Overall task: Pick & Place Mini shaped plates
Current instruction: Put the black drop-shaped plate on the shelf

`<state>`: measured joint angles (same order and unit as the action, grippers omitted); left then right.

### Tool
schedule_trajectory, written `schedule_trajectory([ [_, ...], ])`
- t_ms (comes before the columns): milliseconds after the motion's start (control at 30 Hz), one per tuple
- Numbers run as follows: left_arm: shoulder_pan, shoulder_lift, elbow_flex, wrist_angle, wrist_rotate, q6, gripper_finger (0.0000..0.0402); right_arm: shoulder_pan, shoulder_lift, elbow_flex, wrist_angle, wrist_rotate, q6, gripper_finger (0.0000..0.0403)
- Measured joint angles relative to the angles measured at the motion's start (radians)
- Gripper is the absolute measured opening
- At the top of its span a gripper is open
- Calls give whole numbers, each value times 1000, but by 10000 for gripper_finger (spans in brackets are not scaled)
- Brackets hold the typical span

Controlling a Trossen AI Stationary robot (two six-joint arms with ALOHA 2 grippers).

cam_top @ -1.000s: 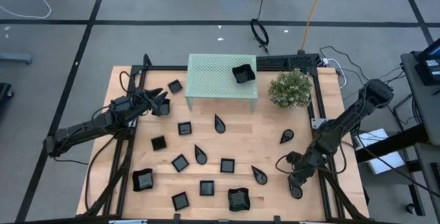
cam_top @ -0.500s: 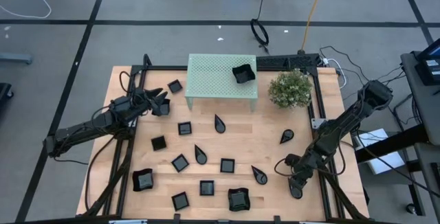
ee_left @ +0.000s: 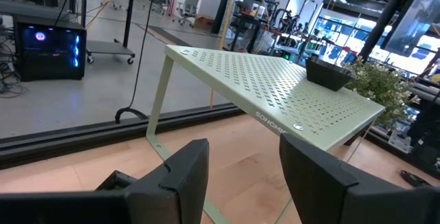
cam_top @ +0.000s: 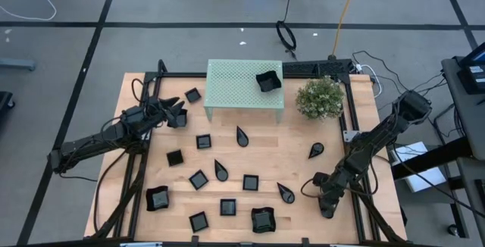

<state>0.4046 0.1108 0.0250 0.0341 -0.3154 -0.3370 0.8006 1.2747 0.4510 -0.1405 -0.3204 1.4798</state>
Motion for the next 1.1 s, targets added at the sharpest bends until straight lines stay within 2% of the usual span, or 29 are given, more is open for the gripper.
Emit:
schedule_trajectory([
  [67,0,0,0,0,0,0,182,0,0,-1,8,3,-12,6],
  [300,0,0,0,0,0,0,182,-1,-21,-1,11,12,-28,1],
  [600,0,0,0,0,0,0,182,-27,-180,-1,-68,37,-80,1],
  [800,0,0,0,0,0,0,182,-183,-283,-1,-172,113,-227,0],
  [1100,0,0,0,0,0,0,182,-532,-332,-1,-180,249,-661,0],
])
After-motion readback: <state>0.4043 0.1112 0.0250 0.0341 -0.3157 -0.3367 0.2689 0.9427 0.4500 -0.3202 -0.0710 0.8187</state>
